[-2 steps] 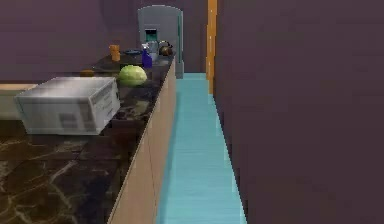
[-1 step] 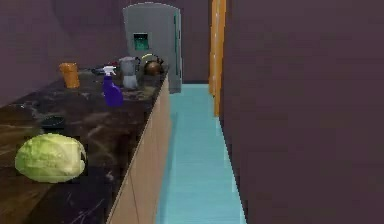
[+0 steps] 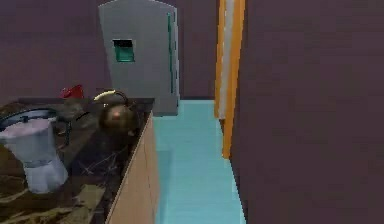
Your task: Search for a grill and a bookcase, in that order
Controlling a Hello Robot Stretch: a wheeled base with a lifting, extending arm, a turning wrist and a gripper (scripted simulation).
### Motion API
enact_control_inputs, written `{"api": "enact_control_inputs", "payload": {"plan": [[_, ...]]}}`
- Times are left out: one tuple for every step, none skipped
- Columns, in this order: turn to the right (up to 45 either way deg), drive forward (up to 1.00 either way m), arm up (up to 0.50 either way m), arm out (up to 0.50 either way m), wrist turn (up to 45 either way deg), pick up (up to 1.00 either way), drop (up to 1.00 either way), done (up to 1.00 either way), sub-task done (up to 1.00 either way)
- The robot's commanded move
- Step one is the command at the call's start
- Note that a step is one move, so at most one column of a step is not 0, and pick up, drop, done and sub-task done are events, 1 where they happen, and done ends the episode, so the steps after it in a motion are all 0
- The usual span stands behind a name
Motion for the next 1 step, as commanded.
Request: {"api": "enact_control_inputs", "payload": {"plan": [[0.0, 1.0, 0.0, 0.0, 0.0, 0.0, 0.0, 0.0, 0.0]]}}
